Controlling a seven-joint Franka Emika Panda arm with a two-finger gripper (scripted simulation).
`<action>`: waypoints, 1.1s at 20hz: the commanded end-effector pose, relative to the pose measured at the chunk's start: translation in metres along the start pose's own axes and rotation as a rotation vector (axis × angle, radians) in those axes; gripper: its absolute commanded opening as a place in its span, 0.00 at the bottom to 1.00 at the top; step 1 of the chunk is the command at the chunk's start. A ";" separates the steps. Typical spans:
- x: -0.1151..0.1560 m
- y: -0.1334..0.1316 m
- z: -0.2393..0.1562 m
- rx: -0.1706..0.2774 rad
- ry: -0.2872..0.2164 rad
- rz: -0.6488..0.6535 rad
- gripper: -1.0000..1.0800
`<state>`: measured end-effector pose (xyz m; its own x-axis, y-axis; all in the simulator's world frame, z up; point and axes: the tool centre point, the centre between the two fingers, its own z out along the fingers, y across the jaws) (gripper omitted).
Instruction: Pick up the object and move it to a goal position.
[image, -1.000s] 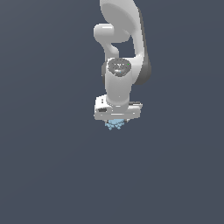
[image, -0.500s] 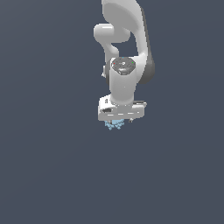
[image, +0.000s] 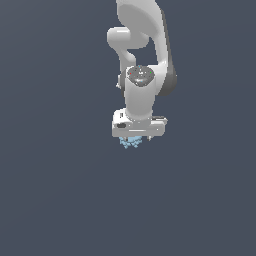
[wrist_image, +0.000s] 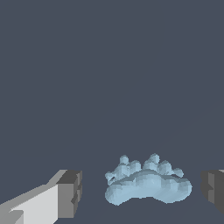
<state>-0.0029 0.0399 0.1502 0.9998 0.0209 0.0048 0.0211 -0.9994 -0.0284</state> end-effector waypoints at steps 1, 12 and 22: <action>-0.001 0.000 0.002 0.000 -0.001 0.034 0.96; -0.011 0.003 0.013 -0.002 -0.004 0.287 0.96; -0.022 0.007 0.025 -0.007 -0.005 0.568 0.96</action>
<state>-0.0225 0.0338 0.1267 0.8762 -0.4817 -0.0129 -0.4819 -0.8760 -0.0199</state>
